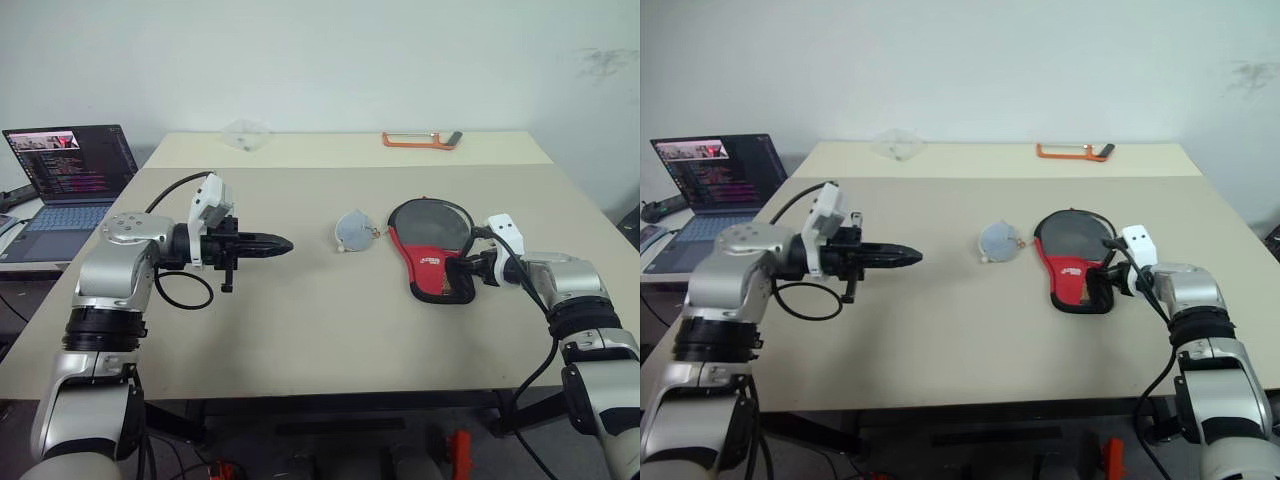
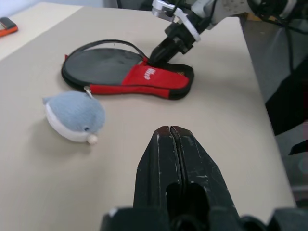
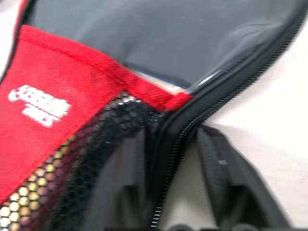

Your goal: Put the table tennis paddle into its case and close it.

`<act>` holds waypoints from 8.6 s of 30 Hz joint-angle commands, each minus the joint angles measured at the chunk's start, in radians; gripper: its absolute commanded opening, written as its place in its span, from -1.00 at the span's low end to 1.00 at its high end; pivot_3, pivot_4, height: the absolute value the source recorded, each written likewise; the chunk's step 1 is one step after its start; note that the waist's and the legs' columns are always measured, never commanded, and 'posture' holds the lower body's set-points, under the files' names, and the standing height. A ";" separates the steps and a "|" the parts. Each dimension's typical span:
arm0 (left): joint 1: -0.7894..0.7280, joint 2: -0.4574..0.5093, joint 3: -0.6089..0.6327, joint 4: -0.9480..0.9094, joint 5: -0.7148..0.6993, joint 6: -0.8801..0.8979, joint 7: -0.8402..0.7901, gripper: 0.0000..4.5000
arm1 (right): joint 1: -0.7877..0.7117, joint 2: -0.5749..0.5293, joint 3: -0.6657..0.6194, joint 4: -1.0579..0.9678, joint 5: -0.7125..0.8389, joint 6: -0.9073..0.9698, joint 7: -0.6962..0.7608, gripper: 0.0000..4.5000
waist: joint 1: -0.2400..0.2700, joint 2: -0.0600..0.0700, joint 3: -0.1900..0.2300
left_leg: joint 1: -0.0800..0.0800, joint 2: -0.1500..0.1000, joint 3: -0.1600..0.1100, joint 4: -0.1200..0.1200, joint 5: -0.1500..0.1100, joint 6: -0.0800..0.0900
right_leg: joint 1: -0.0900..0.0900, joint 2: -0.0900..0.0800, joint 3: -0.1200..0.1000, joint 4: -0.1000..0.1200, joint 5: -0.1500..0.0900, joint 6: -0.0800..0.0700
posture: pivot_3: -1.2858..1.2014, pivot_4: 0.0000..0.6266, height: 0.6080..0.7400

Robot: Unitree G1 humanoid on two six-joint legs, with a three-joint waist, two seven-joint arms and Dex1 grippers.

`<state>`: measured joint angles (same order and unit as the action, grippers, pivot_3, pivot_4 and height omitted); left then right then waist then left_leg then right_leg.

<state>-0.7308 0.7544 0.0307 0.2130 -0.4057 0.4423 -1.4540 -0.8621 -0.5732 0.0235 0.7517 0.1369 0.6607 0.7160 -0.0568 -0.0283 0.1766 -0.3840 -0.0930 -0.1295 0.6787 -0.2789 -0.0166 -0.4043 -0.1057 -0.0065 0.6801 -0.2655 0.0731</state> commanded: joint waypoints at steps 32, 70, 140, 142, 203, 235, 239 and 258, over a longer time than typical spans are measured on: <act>0.243 0.271 0.043 -0.369 -0.257 0.233 -0.075 -1.00 | 0.406 0.276 0.094 -1.025 0.334 0.649 -0.038 -0.99 | -0.023 0.001 0.001 | 0.000 0.018 0.021 -0.007 -0.007 -0.002 | -0.016 0.018 0.023 0.000 0.003 -0.006 | 0.03 -0.52 1.00; 0.438 0.268 0.016 -0.243 -0.205 -0.039 -0.160 -1.00 | 0.409 -0.081 0.089 -1.037 0.388 0.607 -0.004 -0.99 | 0.027 0.001 0.001 | 0.001 0.018 0.022 -0.012 -0.007 -0.001 | -0.015 0.017 0.022 -0.004 0.003 -0.006 | 0.03 -0.52 1.00; -0.401 -0.266 -0.163 1.001 0.438 -0.636 0.394 0.99 | 0.405 0.316 0.284 -0.912 0.063 0.131 -0.258 1.00 | 0.022 -0.002 -0.001 | 0.000 0.017 0.023 -0.011 -0.004 -0.005 | -0.017 0.018 0.021 -0.002 0.003 -0.006 | 0.03 -0.52 1.00; -0.412 -0.278 -0.159 1.024 0.455 -0.648 0.412 0.99 | 0.404 0.318 0.285 -0.912 0.062 0.133 -0.258 1.00 | 0.022 -0.002 -0.001 | 0.000 0.017 0.023 -0.011 -0.004 -0.005 | -0.017 0.018 0.021 -0.002 0.003 -0.006 | 0.03 -0.52 1.00; -0.621 -0.481 -0.463 1.165 1.019 -0.664 1.075 -0.87 | 0.504 0.325 0.392 -0.701 -0.042 0.194 -0.181 1.00 | 0.011 -0.016 -0.019 | 0.020 0.017 0.022 -0.012 -0.007 -0.001 | 0.002 0.019 0.020 0.000 0.003 -0.005 | 0.03 -0.52 1.00; -0.767 -0.625 -0.814 1.203 1.417 -0.689 1.459 -0.87 | 0.686 0.311 0.488 -0.875 -0.087 0.280 -0.173 1.00 | 0.028 -0.011 -0.034 | 0.022 0.017 0.016 -0.017 -0.010 0.001 | 0.015 0.018 0.012 -0.018 -0.003 0.005 | 0.03 -0.52 1.00; -0.748 -0.556 -0.816 1.208 1.422 -0.661 1.424 -0.87 | 0.676 0.317 0.487 -0.870 -0.089 0.278 -0.171 1.00 | 0.022 -0.011 -0.034 | 0.023 0.018 0.016 -0.017 -0.010 0.001 | 0.015 0.018 0.012 -0.018 -0.003 0.005 | 0.03 -0.52 1.00; -0.673 -0.513 -0.770 1.204 1.371 -0.611 1.331 -0.87 | 0.580 0.393 0.287 -0.890 -0.011 0.280 -0.203 1.00 | 0.022 -0.011 -0.034 | 0.023 0.018 0.016 -0.018 -0.010 0.001 | 0.015 0.019 0.013 -0.018 -0.003 0.005 | 0.03 -0.52 1.00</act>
<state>-1.3924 0.2424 -0.7522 1.4498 0.9791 -0.1765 -0.1238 -0.3086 -0.1893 0.2929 -0.2463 0.0941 0.8461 0.5005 -0.0352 -0.0393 0.1429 -0.3610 -0.0753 -0.1134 0.6612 -0.2891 -0.0154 -0.3896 -0.0870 0.0062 0.6625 -0.2685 0.0782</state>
